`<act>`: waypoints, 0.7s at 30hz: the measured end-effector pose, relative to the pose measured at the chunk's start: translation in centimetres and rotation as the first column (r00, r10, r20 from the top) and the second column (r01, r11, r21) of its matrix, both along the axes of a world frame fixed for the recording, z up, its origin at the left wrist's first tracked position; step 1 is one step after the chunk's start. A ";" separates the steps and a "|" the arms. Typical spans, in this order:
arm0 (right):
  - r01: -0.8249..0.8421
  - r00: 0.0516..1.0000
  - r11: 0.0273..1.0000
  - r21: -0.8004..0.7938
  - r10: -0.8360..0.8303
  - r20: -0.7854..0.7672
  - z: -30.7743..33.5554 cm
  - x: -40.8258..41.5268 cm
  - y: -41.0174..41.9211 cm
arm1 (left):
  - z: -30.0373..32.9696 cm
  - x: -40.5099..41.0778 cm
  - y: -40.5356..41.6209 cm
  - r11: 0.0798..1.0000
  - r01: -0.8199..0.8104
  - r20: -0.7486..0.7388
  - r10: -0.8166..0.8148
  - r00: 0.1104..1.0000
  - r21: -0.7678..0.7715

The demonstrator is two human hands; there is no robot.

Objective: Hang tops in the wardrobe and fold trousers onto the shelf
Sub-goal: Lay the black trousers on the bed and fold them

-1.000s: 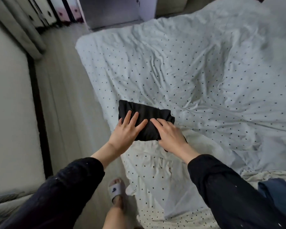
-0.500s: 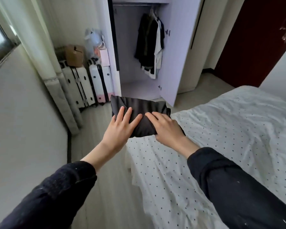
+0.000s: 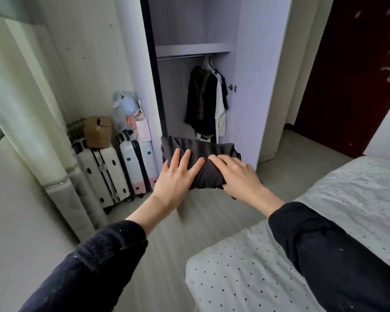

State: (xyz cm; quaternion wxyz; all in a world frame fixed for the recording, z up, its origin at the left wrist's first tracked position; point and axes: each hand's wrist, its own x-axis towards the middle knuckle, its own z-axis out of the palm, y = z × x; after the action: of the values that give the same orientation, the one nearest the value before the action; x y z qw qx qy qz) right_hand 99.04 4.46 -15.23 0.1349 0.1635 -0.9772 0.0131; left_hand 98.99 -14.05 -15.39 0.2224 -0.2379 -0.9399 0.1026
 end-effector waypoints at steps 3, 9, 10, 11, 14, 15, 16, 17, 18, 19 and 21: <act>0.012 1.000 1.000 -0.028 -0.012 -0.017 1.9 -8.3 -1.0 | 2.1 -8.5 -0.7 1.000 0.012 -0.007 -0.011 1.000 0.013; 0.056 0.997 0.998 -0.004 -0.056 -0.044 4.1 -20.9 -1.1 | 3.9 -21.9 -1.0 1.000 0.030 0.014 -0.030 0.999 0.006; 0.078 0.995 0.997 0.004 -0.077 -0.055 4.2 -23.8 -1.0 | 3.9 -25.3 -1.0 0.999 0.036 0.037 -0.036 0.999 -0.013; 0.099 0.993 0.995 0.014 -0.098 -0.059 4.1 -26.0 -0.8 | 4.0 -27.6 -0.7 0.999 0.042 0.047 -0.041 0.998 -0.003; 0.162 0.984 0.986 0.036 -0.159 -0.082 3.8 -32.4 -0.2 | 3.4 -35.1 0.2 0.995 0.097 0.038 -0.097 0.995 0.013; 0.183 0.981 0.982 0.042 -0.180 -0.067 3.7 -33.8 0.0 | 3.3 -36.8 0.5 0.995 0.103 0.063 -0.104 0.993 0.020; 0.212 0.975 0.976 0.043 -0.208 -0.076 3.5 -36.5 0.2 | 3.2 -40.2 0.7 0.992 0.126 0.060 -0.127 0.990 0.013; 0.248 0.966 0.968 0.027 -0.245 -0.084 3.3 -38.8 0.3 | 3.1 -42.9 1.1 0.990 0.140 0.066 -0.140 0.988 0.012; 0.278 0.957 0.960 0.018 -0.276 -0.092 3.4 -41.6 0.7 | 3.4 -46.3 1.6 0.984 0.177 0.059 -0.176 0.983 -0.005; 0.300 0.951 0.954 0.012 -0.298 -0.077 3.5 -42.8 1.0 | 3.7 -48.0 2.0 0.982 0.189 0.064 -0.187 0.980 -0.023; 0.341 0.937 0.940 0.009 -0.338 -0.090 3.9 -46.9 1.9 | 4.5 -53.0 3.4 0.973 0.228 0.063 -0.225 0.972 -0.038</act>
State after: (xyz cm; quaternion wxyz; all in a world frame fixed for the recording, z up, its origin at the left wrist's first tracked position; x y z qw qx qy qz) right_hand 52.19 6.40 -11.37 0.1756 -0.0054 -0.9840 -0.0296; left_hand 46.03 -10.68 -10.86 0.1996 -0.3515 -0.9102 0.0905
